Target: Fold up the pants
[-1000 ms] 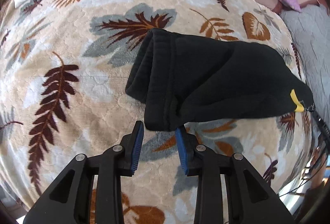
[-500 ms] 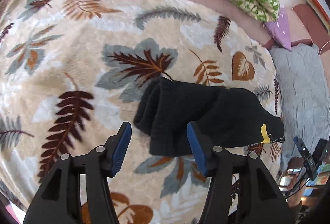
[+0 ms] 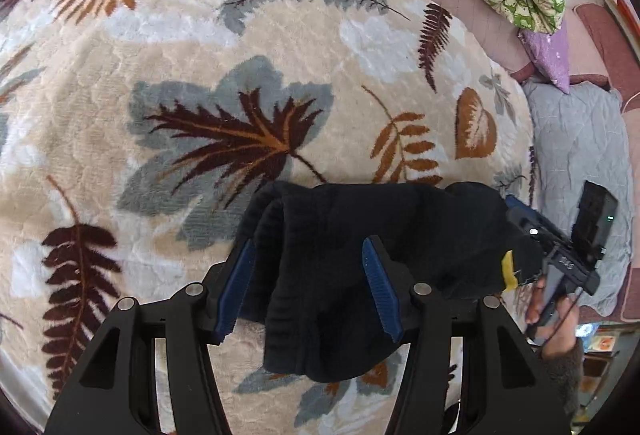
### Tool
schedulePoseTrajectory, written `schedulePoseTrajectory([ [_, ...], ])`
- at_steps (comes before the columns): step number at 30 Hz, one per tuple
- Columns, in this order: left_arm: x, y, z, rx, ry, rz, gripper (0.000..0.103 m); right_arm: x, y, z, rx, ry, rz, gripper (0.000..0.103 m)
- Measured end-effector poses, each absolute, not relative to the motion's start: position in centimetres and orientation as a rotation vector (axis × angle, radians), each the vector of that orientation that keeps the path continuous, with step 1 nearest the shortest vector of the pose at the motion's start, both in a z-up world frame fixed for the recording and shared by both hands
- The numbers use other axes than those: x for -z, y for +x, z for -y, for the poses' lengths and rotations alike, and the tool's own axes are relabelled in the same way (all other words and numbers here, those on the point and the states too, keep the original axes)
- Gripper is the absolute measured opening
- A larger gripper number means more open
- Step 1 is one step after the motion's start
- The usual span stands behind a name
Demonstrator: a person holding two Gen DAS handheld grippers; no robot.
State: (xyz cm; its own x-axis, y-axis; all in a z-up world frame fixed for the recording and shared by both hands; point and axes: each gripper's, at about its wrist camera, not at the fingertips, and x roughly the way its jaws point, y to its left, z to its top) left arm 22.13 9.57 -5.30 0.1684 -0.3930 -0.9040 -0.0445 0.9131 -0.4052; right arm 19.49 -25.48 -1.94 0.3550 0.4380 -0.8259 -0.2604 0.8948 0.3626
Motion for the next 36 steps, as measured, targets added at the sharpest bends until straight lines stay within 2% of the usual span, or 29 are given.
schedulePoseTrajectory([
  [8,6.4,22.9,-7.5,0.299,-0.334,-1.423,0.054,4.4,21.3,24.7,-0.492,0.196,-1.190,0.066],
  [11,5.8,22.6,-7.5,0.275,-0.312,-1.376,0.040,4.9,21.5,24.3,-0.506,0.188,-1.206,0.066],
  [12,5.7,22.6,-7.6,0.263,-0.303,-1.364,0.032,5.0,21.5,24.2,-0.513,0.183,-1.208,0.064],
  [14,5.4,22.5,-8.1,0.239,-0.309,-1.352,0.021,5.0,21.4,23.8,-0.521,0.149,-1.209,0.050],
  [16,5.3,22.5,-8.6,0.216,-0.318,-1.334,0.017,4.7,21.1,23.5,-0.532,0.103,-1.201,0.015],
  [17,5.2,22.5,-8.8,0.205,-0.324,-1.324,0.016,4.6,21.0,23.4,-0.526,0.079,-1.190,0.011],
  [21,4.6,22.7,-8.5,0.164,-0.298,-1.286,0.013,3.1,20.2,23.4,-0.511,0.038,-1.126,0.009],
  [26,3.8,23.0,-7.6,0.059,-0.127,-1.184,0.013,0.7,20.2,23.8,-0.479,0.074,-1.031,0.009],
  [31,6.4,22.7,-6.3,0.019,0.060,-1.214,0.013,2.9,20.7,24.0,-0.427,0.078,-1.061,0.009],
  [33,6.5,22.5,-6.7,0.019,0.046,-1.224,0.015,4.2,21.1,24.2,-0.402,0.086,-1.080,0.009],
  [34,6.2,22.4,-7.0,0.035,0.027,-1.228,0.015,4.8,21.2,24.2,-0.383,0.074,-1.090,0.014],
  [35,5.7,22.2,-7.5,0.053,0.005,-1.224,0.016,5.4,21.4,24.1,-0.374,0.068,-1.113,0.015],
  [36,4.9,21.9,-8.2,0.055,-0.020,-1.215,0.019,5.8,21.4,23.9,-0.368,0.066,-1.134,0.015],
])
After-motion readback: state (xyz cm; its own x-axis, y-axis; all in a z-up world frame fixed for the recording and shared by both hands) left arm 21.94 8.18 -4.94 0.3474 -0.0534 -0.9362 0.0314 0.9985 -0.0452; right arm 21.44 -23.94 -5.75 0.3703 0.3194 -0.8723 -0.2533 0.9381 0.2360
